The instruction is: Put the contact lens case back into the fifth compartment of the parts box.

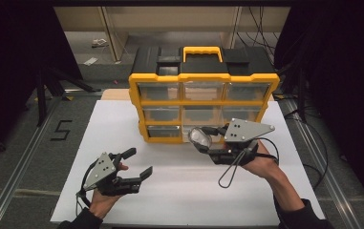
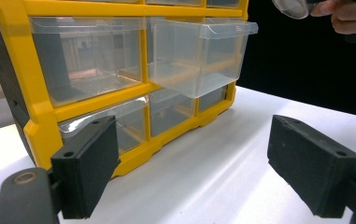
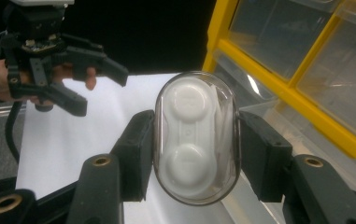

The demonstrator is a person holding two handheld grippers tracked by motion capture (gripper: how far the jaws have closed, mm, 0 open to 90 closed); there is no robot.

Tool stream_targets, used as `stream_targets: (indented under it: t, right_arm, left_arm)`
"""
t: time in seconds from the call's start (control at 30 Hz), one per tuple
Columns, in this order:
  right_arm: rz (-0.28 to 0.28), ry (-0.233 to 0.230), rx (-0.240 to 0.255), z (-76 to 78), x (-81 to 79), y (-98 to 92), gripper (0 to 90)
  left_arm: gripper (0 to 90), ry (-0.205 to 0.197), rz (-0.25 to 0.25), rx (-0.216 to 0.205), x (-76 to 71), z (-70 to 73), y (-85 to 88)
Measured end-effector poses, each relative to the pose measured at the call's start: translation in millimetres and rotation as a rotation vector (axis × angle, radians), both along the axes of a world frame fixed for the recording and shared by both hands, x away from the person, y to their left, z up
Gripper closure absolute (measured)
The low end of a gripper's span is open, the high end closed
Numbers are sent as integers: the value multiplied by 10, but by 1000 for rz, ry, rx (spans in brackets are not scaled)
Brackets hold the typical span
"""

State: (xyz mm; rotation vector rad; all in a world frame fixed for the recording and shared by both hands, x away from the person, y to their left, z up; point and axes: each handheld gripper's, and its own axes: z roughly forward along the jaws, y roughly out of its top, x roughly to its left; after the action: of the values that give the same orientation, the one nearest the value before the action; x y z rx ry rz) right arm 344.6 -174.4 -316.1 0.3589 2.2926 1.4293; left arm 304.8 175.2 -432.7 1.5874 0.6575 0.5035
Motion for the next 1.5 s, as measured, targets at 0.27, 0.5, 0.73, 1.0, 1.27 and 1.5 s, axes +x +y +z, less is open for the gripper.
stream_targets:
  t: [0.27,0.5,0.73,1.0,1.27,1.5]
  right_arm:
    - [-26,-2,31,31,57,-4,495]
    - [-60,-5,64,70,94,-12,495]
    - [-97,10,90,56,180,-37,495]
    - [-139,16,112,69,252,-80,495]
    - [-177,25,127,70,344,-129,495]
    - [-216,40,136,56,441,-174,495]
  left_arm:
    - [165,1,1,-1,0,-1,-1]
    - [165,-1,0,-1,0,-1,1]
    - [165,-1,0,-1,-1,0,0]
    - [165,-1,1,0,0,0,0]
    - [165,0,0,0,2,-1,0]
    - [165,-1,0,-2,0,1,0]
